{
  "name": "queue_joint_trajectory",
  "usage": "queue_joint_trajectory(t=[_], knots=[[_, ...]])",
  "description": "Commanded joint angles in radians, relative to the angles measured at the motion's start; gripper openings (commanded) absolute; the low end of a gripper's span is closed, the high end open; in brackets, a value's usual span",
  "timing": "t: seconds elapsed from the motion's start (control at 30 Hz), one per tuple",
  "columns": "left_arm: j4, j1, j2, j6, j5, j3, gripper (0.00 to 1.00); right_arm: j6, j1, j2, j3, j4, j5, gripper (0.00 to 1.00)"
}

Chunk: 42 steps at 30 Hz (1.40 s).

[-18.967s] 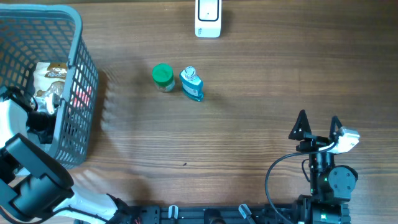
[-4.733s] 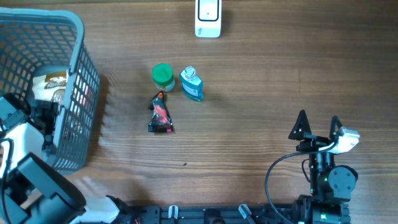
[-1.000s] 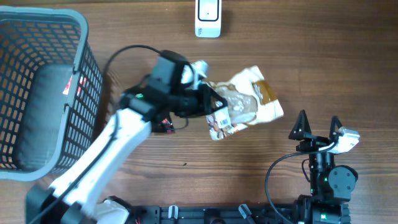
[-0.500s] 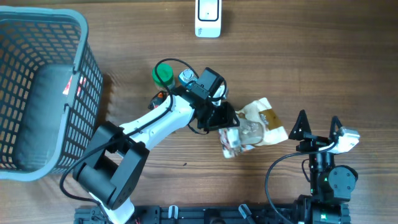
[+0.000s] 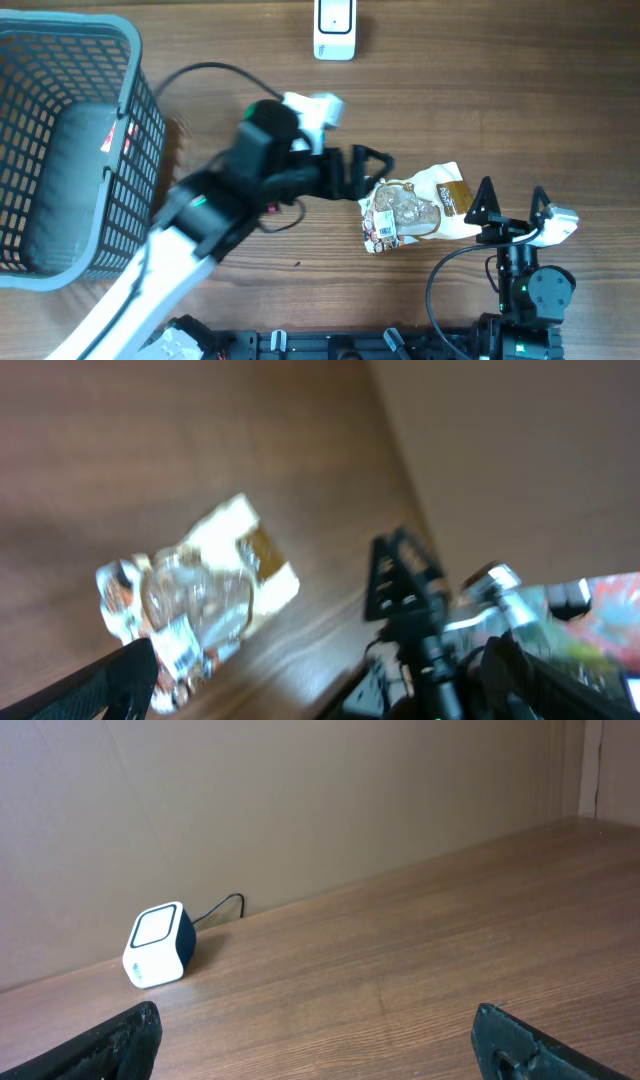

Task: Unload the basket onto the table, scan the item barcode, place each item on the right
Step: 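Carry the nut bag right and drop it near the right gripper, then reach the left gripper into the basket and grasp the red Kleenex pack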

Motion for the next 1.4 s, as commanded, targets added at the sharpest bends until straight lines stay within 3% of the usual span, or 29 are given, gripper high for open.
queue_joint_trajectory(t=[0.0, 0.1, 0.2, 0.3, 0.4, 0.5, 0.63, 0.87, 0.97, 1.0, 1.1, 1.2, 1.37], knots=[[-0.033, 0.124, -0.121, 0.049, -0.127, 0.037, 1.00, -0.017, 0.002, -0.008, -0.001, 0.002, -0.012, 1.00], [-0.137, 0.298, -0.175, 0.095, -0.187, 0.159, 1.00, -0.017, 0.002, -0.008, -0.001, 0.002, -0.012, 1.00], [-0.312, 0.581, -0.161, 0.104, -0.328, 0.381, 1.00, -0.016, 0.002, -0.008, -0.001, 0.002, -0.012, 1.00], [-0.417, 0.943, -0.071, 0.105, -0.212, 0.529, 1.00, -0.017, 0.002, -0.008, -0.001, 0.002, -0.012, 1.00], [-0.440, 1.205, 0.055, 0.096, -0.071, 0.533, 1.00, -0.017, 0.002, -0.008, -0.001, 0.002, -0.012, 1.00], [-0.494, 1.308, 0.195, 0.074, -0.061, 0.533, 1.00, -0.017, 0.002, -0.008, -0.001, 0.002, -0.012, 1.00], [-0.476, 1.298, 0.397, 0.108, -0.071, 0.532, 1.00, -0.016, 0.002, -0.008, -0.001, 0.002, -0.012, 1.00], [-0.453, 1.163, 0.575, 0.135, -0.295, 0.532, 1.00, -0.016, 0.002, -0.008, -0.001, 0.002, -0.012, 1.00], [-0.438, 1.094, 0.600, 0.266, -0.376, 0.531, 1.00, -0.017, 0.002, -0.008, -0.001, 0.002, -0.012, 1.00], [-0.435, 1.068, 0.611, 0.360, -0.454, 0.531, 1.00, -0.017, 0.002, -0.008, -0.001, 0.002, -0.012, 1.00], [-0.436, 1.046, 0.634, 0.473, -0.631, 0.529, 1.00, -0.017, 0.002, -0.008, -0.001, 0.002, -0.012, 1.00], [-0.423, 1.061, 0.645, 0.576, -0.595, 0.529, 1.00, -0.016, 0.002, -0.008, -0.001, 0.002, -0.012, 1.00], [-0.424, 1.082, 0.670, 0.857, -0.364, 0.529, 1.00, -0.017, 0.002, -0.008, -0.001, 0.002, -0.012, 1.00]])
